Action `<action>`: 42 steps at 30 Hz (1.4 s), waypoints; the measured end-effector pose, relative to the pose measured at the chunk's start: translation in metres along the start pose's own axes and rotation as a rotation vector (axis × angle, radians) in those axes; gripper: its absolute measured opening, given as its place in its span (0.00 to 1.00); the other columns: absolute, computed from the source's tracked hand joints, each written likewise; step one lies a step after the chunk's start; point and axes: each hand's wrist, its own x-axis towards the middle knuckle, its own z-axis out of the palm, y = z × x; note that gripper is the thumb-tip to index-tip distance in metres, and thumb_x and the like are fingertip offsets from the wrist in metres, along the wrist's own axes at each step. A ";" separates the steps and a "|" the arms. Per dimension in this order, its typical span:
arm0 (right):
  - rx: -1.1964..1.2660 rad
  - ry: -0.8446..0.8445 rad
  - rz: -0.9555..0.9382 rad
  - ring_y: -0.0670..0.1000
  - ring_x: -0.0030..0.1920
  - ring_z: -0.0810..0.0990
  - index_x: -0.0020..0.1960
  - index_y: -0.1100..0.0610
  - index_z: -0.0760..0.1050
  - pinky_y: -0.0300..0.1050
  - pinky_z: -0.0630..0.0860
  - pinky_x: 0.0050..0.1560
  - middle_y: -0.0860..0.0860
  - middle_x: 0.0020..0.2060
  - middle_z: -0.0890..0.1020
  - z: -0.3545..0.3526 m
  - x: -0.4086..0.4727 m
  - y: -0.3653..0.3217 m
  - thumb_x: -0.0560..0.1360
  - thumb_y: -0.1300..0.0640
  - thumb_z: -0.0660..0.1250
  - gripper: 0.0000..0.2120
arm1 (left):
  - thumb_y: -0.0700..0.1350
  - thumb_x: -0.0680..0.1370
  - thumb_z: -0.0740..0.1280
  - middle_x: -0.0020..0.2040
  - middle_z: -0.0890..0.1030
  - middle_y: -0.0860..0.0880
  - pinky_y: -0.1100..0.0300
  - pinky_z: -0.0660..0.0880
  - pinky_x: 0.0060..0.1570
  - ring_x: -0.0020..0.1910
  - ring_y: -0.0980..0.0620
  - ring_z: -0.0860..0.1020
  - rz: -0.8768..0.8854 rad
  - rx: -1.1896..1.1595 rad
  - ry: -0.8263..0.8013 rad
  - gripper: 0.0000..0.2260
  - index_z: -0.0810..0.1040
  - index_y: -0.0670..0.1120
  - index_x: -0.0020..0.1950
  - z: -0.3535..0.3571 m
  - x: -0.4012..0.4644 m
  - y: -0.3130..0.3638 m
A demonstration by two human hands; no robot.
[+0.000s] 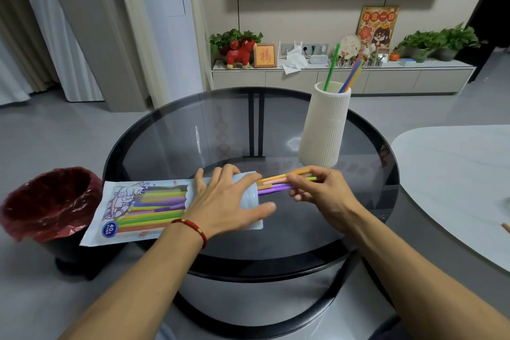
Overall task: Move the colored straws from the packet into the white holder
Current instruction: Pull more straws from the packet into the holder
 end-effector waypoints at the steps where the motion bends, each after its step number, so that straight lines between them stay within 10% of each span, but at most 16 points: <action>1: 0.016 0.007 0.002 0.53 0.35 0.85 0.45 0.62 0.88 0.41 0.84 0.41 0.60 0.38 0.87 -0.004 -0.001 -0.002 0.70 0.58 0.79 0.07 | 0.75 0.70 0.53 0.59 0.67 0.55 0.31 0.50 0.71 0.63 0.51 0.67 -0.016 0.006 0.019 0.29 0.66 0.65 0.68 0.001 0.002 -0.001; 11: 0.104 0.106 -0.009 0.57 0.36 0.88 0.53 0.65 0.83 0.44 0.86 0.41 0.68 0.46 0.86 -0.029 -0.007 -0.017 0.71 0.51 0.78 0.19 | 0.56 0.80 0.56 0.59 0.70 0.49 0.33 0.57 0.69 0.59 0.45 0.70 -0.032 0.154 -0.098 0.09 0.69 0.53 0.55 0.009 0.008 0.004; 18: 0.281 0.097 0.245 0.54 0.37 0.86 0.66 0.59 0.75 0.47 0.83 0.34 0.62 0.56 0.82 0.012 -0.016 -0.005 0.68 0.26 0.70 0.42 | 0.54 0.81 0.55 0.59 0.71 0.48 0.35 0.62 0.67 0.57 0.44 0.71 -0.058 0.172 0.004 0.09 0.69 0.51 0.55 0.008 0.011 0.011; 27: 0.157 0.369 0.083 0.51 0.22 0.73 0.41 0.67 0.79 0.41 0.72 0.23 0.61 0.33 0.81 0.024 -0.001 0.006 0.79 0.66 0.65 0.09 | 0.54 0.78 0.58 0.59 0.72 0.50 0.35 0.59 0.69 0.59 0.47 0.71 -0.012 0.121 -0.001 0.11 0.73 0.52 0.56 0.019 0.008 0.019; 42: -0.771 0.285 -0.368 0.57 0.24 0.82 0.41 0.60 0.84 0.49 0.82 0.27 0.60 0.29 0.85 -0.036 -0.015 -0.159 0.82 0.55 0.67 0.14 | 0.57 0.79 0.58 0.62 0.71 0.49 0.31 0.55 0.70 0.63 0.45 0.69 -0.024 0.115 -0.064 0.11 0.71 0.56 0.58 0.017 -0.001 0.005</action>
